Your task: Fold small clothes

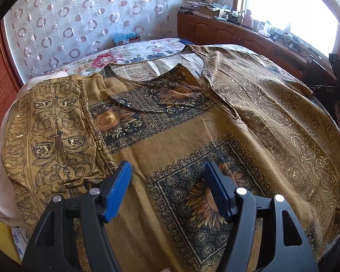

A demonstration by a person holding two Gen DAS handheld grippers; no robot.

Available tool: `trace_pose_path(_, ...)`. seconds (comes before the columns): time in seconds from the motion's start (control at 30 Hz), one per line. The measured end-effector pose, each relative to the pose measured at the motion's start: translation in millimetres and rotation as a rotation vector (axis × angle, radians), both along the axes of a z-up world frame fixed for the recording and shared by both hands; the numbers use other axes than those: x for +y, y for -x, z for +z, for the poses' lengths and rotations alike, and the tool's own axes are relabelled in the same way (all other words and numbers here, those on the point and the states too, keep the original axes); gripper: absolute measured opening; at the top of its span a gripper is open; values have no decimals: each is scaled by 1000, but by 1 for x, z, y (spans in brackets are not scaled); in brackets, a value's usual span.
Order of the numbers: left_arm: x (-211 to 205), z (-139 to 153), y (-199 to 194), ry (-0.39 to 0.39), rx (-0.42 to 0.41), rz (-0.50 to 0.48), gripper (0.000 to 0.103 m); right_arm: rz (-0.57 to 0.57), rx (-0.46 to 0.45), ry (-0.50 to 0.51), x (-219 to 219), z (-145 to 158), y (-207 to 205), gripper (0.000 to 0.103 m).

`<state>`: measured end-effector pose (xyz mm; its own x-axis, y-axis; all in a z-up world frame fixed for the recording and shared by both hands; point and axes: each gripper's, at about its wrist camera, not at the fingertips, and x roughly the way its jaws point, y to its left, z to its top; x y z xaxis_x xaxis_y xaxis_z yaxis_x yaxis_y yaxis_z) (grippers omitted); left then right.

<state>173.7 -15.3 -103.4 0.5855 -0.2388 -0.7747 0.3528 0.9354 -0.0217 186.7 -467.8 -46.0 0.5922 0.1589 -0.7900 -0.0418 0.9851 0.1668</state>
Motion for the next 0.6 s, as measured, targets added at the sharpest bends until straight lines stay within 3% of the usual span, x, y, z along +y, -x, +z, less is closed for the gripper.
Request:
trace_pose_path(0.17,-1,-1,0,-2,2,-6,72,10,-42,76,8,6,2,12)
trace_pose_path(0.4,-2,0,-1,-4,7,-21,77,62,-221,155,33,43,9,10)
trace_pose_path(0.6,-2,-1,-1,-6,7,-24,79,210,-306,204,90,62,5,10)
